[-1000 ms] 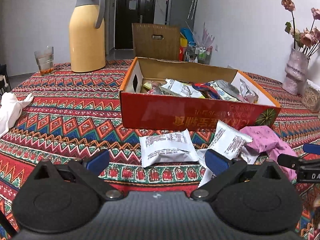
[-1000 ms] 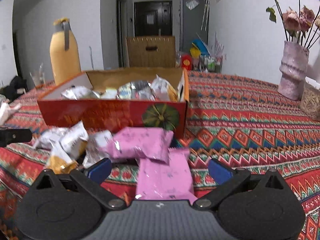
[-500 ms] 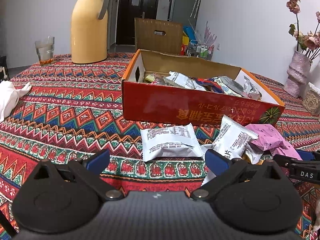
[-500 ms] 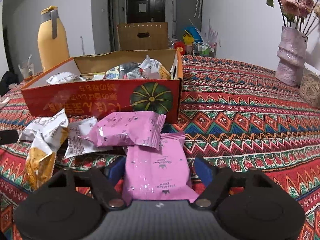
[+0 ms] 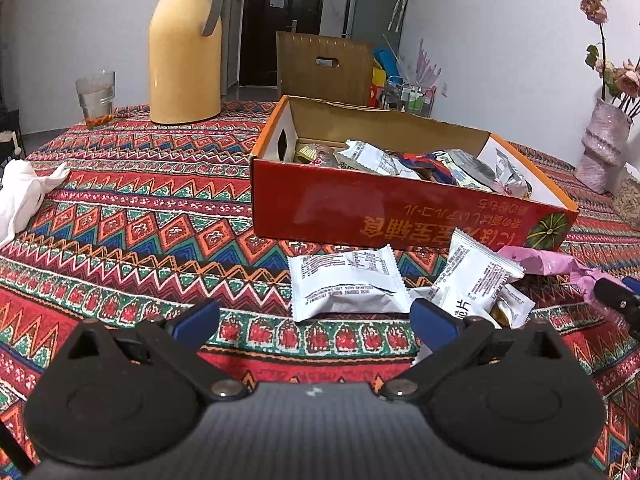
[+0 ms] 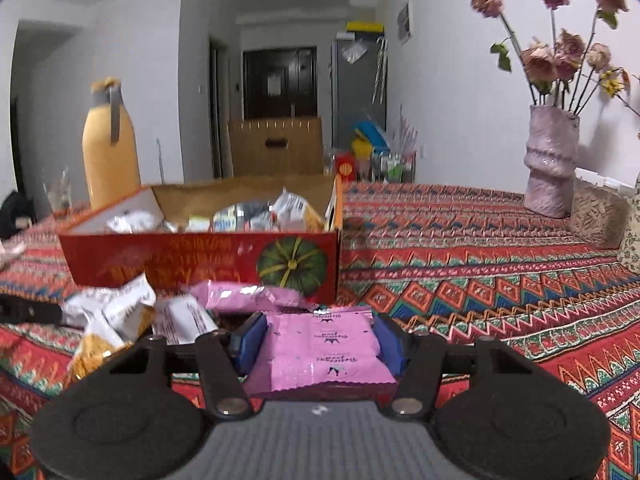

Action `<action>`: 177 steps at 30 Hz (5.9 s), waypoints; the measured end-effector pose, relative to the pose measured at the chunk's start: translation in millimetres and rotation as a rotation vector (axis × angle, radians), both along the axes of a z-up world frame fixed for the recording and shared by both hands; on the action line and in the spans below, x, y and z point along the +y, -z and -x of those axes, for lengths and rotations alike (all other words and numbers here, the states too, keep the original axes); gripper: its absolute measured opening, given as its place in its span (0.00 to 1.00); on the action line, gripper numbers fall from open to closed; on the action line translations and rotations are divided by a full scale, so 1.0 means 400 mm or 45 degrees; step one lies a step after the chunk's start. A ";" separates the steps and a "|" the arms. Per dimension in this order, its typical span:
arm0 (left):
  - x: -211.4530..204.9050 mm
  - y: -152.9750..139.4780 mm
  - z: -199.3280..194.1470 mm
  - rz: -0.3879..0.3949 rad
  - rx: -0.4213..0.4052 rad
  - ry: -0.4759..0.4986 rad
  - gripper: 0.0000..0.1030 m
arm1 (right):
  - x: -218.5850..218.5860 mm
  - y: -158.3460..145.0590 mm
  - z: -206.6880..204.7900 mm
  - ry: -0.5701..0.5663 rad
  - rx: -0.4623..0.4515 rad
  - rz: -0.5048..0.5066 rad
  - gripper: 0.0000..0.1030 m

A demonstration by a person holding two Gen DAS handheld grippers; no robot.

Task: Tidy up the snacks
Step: 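Grasp the pink snack packet with the right tool, then grasp a pumpkin-seed crisp packet with the left tool while the right tool holds the pink packet, then carry the pink packet and crisp packet over the open box, then open both tools to drop the packets into the box, then move both tools back to the snack pile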

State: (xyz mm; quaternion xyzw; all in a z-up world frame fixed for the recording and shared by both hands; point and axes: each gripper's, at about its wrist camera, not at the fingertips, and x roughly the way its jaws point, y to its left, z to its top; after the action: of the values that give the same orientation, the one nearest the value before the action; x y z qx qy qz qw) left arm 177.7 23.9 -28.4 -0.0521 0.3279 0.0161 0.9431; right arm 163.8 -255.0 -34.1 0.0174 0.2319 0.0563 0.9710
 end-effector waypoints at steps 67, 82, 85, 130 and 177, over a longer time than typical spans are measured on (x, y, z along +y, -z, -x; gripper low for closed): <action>-0.194 0.006 0.051 -0.032 0.079 0.265 0.53 | -0.017 -0.016 0.081 -0.090 -0.226 -0.090 0.57; -0.149 -0.091 0.066 -0.022 -0.072 0.231 0.54 | 0.012 -0.089 0.111 -0.105 -0.287 -0.041 0.57; -0.138 -0.116 0.056 -0.014 -0.104 0.216 0.54 | 0.027 -0.113 0.102 -0.114 -0.306 -0.030 0.57; -0.033 -0.102 -0.345 0.119 -0.151 -0.029 0.65 | 0.180 -0.093 -0.344 -0.153 -0.176 -0.033 0.57; -0.012 -0.172 -0.079 0.067 -0.164 -0.001 1.00 | 0.105 -0.163 -0.125 -0.165 -0.098 -0.069 1.00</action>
State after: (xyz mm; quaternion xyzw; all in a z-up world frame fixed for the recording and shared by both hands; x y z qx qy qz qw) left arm 209.2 19.0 40.2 -0.0778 0.2669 0.0045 0.9606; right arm 213.6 -213.0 31.3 0.0265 0.1934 0.1258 0.9727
